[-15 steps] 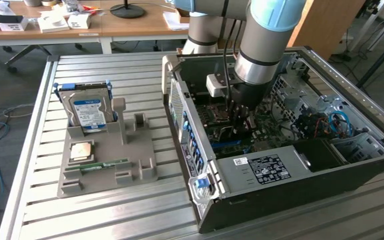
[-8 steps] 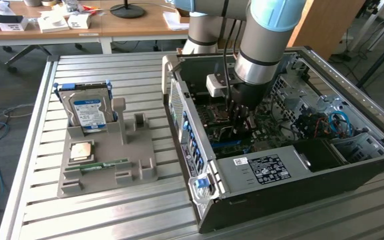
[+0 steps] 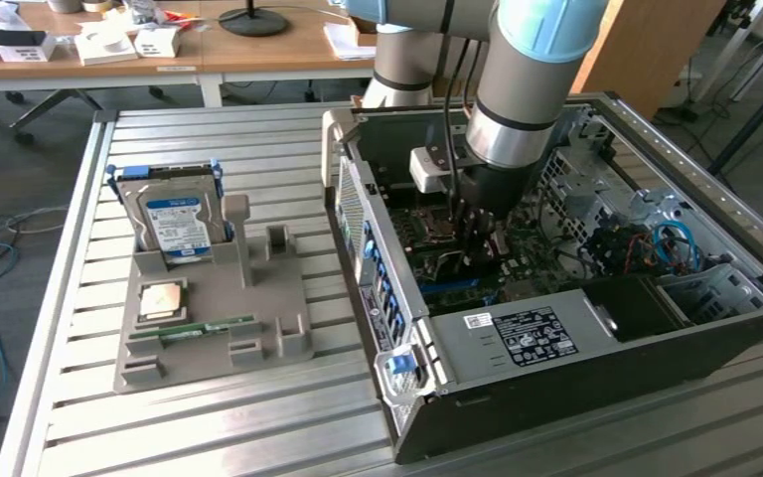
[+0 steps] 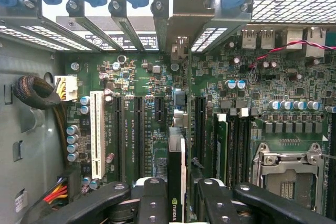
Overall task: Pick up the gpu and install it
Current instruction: 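Insert the gpu into the slot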
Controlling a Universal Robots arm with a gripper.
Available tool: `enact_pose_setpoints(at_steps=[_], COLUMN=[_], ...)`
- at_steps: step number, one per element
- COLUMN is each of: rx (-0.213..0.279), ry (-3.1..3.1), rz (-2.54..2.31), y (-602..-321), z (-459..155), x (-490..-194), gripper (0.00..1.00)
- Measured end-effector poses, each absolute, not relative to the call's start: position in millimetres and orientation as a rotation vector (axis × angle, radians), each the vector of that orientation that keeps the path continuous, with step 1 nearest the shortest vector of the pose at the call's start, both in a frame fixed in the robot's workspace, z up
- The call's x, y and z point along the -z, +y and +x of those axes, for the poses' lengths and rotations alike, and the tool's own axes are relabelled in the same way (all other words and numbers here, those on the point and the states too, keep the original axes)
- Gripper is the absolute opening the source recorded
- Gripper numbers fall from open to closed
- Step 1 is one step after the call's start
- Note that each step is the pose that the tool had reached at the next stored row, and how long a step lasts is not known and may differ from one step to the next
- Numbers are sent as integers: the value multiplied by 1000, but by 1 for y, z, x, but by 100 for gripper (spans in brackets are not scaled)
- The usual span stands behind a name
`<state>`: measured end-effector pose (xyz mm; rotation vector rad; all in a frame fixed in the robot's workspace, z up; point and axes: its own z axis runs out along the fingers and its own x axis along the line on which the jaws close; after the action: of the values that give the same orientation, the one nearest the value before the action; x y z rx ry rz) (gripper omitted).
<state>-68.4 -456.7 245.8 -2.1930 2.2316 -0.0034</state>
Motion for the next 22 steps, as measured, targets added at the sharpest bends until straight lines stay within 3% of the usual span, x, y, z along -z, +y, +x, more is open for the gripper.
enact_pose_setpoints(at_steps=[1,2,11,22], rx=[3,3,4,4], ry=[2232,2232,2232,2232], rz=[-2193,-2193,-2193,-2193], y=[-457,-457,-457,-457], z=[-68,-68,-68,-68], x=[-246,-246,-252,-281], gripper=[28,34,34,34])
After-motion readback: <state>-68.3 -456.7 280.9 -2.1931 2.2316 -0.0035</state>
